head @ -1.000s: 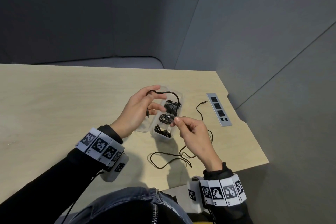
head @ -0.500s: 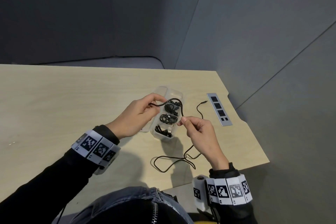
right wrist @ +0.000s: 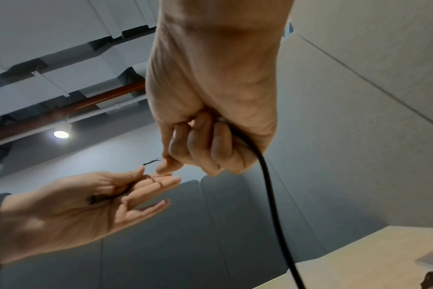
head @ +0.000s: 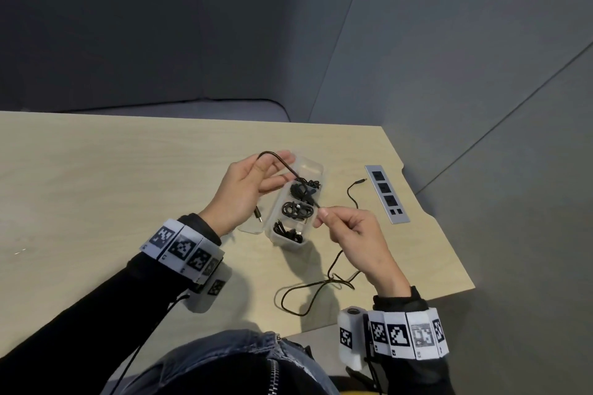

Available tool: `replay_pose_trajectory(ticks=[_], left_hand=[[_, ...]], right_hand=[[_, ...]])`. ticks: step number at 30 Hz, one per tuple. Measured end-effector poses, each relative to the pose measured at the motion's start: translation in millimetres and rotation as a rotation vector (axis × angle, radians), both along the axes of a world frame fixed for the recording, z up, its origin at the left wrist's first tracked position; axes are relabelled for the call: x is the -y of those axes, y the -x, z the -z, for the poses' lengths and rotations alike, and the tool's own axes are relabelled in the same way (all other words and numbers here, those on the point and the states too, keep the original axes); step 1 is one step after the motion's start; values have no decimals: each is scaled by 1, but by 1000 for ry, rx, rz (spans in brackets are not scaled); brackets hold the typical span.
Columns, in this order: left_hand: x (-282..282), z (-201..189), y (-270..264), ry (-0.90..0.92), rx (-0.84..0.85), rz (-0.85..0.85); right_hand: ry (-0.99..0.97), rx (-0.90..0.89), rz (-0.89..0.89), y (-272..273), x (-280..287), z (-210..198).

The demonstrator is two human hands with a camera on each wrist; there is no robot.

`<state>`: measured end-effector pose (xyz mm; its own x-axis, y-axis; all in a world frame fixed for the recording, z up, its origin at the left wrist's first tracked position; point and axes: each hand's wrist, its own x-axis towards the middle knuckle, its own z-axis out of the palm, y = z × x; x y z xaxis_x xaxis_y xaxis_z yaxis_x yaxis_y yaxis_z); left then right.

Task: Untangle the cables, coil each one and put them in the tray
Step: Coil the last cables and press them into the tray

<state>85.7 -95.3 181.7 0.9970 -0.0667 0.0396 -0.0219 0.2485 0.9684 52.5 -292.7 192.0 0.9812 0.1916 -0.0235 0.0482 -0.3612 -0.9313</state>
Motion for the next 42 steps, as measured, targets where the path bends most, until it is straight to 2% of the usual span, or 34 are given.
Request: replay_pose_trajectory(ticks=[5,7,8,10,13,16,17,18,19,22,23,26,28,29,31,33,36,40,42], left_hand=[[14,-6,8,438,-84,78],[16,-10,8,614,-159,35],[15,-10,5,626,-185,-19],[8,-7,-3,429,-192,-153],[-4,4,-11,-105,-93,-208],[-12,19,-10,-800,139,-50],[-12,21,-8,-942,189,29],[-11,23,-7,-990,215,85],[-10,23,-5,-958,225,116],[-5,18,1,-602,127,178],[-3,14,4,-537,99,217],[3,7,9,-596,151,339],[5,7,8,-623,162,354],[6,7,8,-581,164,348],[8,6,7,-374,120,307],[9,1,6,-98,4,188],[5,-1,0,162,-92,-13],[6,-4,-1,306,-76,-51],[4,-10,-2,413,-75,-97]], right_hand=[[28,-146,-176,5,-17,5],[57,-159,-213,5,-20,9],[86,-164,-242,6,-20,10],[147,-159,-326,10,-18,9],[149,-113,-421,16,-14,-3],[132,25,-399,15,-14,-16],[142,85,-362,12,-16,-18],[144,132,-311,8,-19,-19],[122,158,-248,3,-21,-18],[-17,146,-92,-11,-21,-16],[-41,129,-75,-14,-20,-16],[-92,78,-23,-19,-17,-13],[-152,39,7,-19,-17,-10],[-186,23,25,-20,-17,-8],[-256,-3,70,-20,-18,-8],[-287,-31,101,-21,-16,-6],[-203,-56,50,-18,-14,4],[-82,-152,-126,-9,-21,18],[49,-222,-237,-3,-25,27]])
